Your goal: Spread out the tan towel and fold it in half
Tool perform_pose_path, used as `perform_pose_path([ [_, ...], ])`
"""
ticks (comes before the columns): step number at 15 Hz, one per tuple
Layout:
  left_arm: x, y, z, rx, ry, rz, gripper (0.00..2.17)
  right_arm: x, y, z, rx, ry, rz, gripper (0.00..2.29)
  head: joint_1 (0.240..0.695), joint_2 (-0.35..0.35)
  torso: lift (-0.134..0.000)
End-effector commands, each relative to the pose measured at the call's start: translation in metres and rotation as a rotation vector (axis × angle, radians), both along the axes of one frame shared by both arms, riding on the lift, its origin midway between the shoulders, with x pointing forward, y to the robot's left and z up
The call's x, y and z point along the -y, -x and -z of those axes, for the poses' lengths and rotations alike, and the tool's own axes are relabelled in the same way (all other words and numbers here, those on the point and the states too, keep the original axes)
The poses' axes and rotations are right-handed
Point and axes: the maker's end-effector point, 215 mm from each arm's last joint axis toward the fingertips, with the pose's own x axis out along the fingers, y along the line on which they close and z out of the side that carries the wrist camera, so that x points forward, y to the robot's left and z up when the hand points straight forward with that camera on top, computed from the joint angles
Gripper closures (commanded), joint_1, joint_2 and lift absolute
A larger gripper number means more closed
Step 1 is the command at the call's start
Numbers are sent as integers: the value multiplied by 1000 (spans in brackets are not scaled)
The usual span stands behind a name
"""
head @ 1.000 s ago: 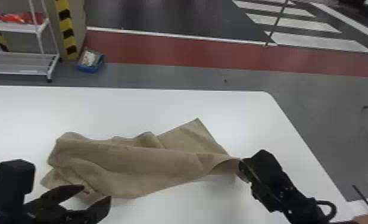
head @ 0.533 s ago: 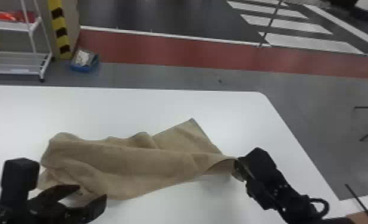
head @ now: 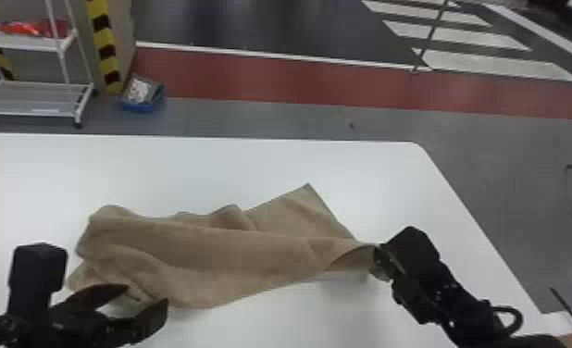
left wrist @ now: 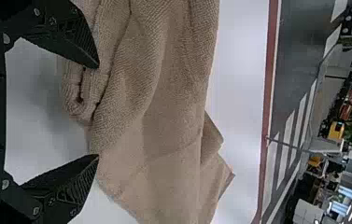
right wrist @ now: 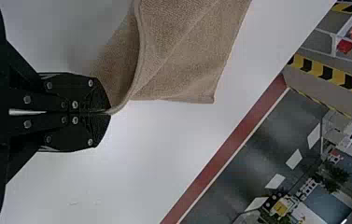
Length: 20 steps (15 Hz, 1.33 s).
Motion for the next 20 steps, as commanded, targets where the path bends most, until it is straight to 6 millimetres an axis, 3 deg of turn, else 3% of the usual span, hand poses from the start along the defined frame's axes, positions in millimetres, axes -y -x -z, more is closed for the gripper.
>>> perform_pose_path([
  [1, -1, 1, 6, -8, -18, -8, 269, 0, -1, 0, 1, -1, 1, 1764, 695, -221, -124],
  [3, -3, 1, 10, -15, -22, -13, 340, 0, -1, 0, 1, -1, 1, 1764, 695, -218, -124],
  [5, -3, -2, 6, 1, -22, -10, 863, 0, -1, 0, 1, -1, 1, 1764, 695, -215, -124],
  [8, -14, -9, -8, 46, -36, -30, 1885, 3, 0, 0, -1, 0, 7, 1764, 695, -212, -124],
  [9, -21, -11, -13, 56, -39, -41, 2044, 4, 0, -1, 1, 2, 8, 1764, 695, -209, -124],
  [14, -79, -28, -79, 152, -13, -95, 2057, 6, -5, -6, 17, 9, 3, 1764, 695, -176, -124],
  [16, -103, -39, -96, 142, 10, -143, 2057, 6, -8, -9, 18, 53, -13, 1764, 695, -131, -124],
  [20, -114, -77, -132, 190, -4, -175, 2057, -5, -15, 0, -17, 222, -93, 1764, 695, -76, -124],
])
